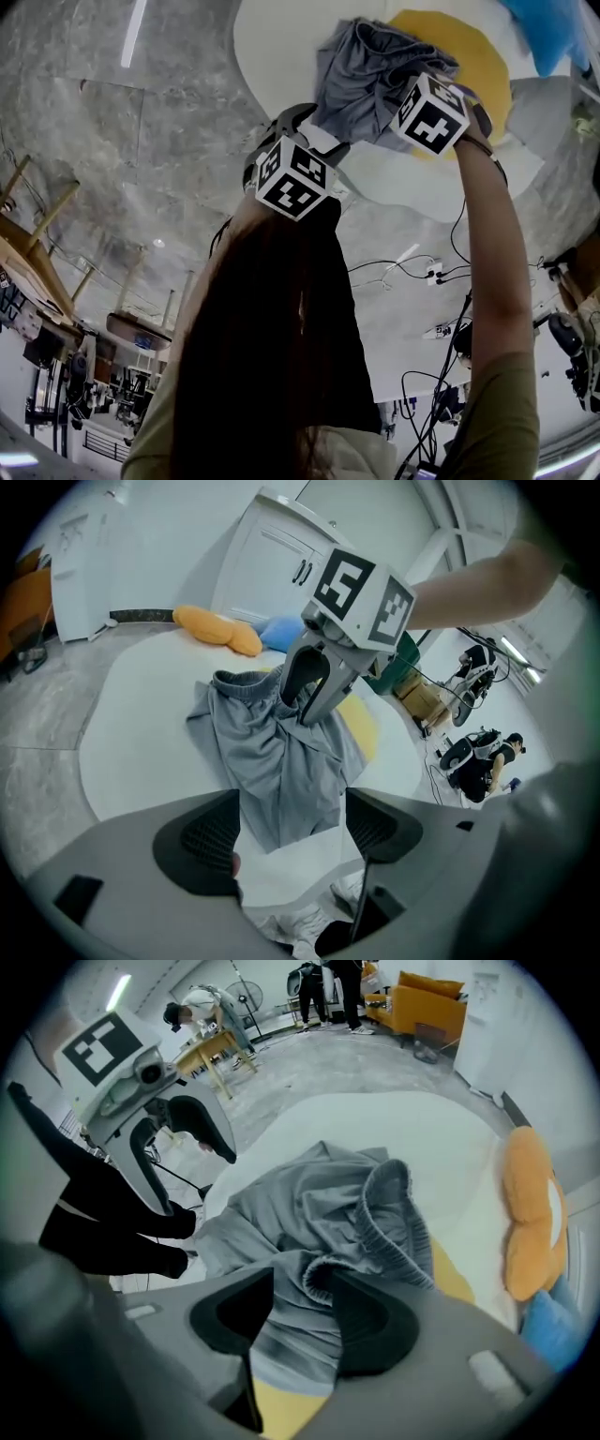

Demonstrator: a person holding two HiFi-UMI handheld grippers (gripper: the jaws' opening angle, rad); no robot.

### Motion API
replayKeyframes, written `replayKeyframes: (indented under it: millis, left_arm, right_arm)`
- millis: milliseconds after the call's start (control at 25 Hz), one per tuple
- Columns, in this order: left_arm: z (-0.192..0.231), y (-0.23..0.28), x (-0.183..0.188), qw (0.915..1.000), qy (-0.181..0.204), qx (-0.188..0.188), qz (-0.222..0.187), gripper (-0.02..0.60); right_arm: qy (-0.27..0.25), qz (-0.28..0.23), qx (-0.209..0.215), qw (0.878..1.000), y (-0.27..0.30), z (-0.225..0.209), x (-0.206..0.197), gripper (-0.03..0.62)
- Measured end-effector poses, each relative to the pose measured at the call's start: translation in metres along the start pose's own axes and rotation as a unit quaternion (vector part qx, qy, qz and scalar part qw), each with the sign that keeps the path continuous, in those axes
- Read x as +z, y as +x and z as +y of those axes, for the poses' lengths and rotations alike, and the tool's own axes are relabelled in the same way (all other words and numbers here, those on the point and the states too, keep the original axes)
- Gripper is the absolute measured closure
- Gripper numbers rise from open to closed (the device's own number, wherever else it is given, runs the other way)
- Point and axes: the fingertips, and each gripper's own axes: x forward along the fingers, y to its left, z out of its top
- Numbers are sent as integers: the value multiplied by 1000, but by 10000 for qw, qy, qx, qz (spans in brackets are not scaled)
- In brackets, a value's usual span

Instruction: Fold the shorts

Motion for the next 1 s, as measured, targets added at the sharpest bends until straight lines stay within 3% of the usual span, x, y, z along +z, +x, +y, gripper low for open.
replayKeyframes:
  millis: [160,240,360,560,760,800,840,920,1000]
  left_arm:
    - [3,1,1,10000,-65,26,-41,230]
    - [2,2,1,10000,-35,9,-20,230]
    - [-3,2,-4,9999,71,-34,74,230]
    - [-11,2,-15,9995,181,-52,245,230]
    - [-15,3,-20,9992,212,-58,321,230]
    - [-16,4,-21,9991,234,-72,344,230]
    - [-17,4,-22,9990,254,-88,370,230]
    - [-18,5,-24,9986,288,-105,428,230]
    - [-16,6,-27,9984,237,-92,495,230]
  right_arm:
    - [278,46,-174,9995,4,-10,0,439]
    - [359,75,-236,9990,2,-15,-3,574]
    - [789,-370,-36,9962,-15,-19,11,577]
    - [1553,-1410,-23,9777,-48,-54,60,579]
    - [2201,-1390,-237,9652,-33,-93,85,577]
    - [2299,-1353,-193,9636,-29,-94,86,558]
    - [2382,-1372,-86,9614,-27,-94,88,496]
    - [2479,-1567,203,9558,-33,-91,94,307]
    - [2492,-1817,158,9511,-51,-89,90,292]
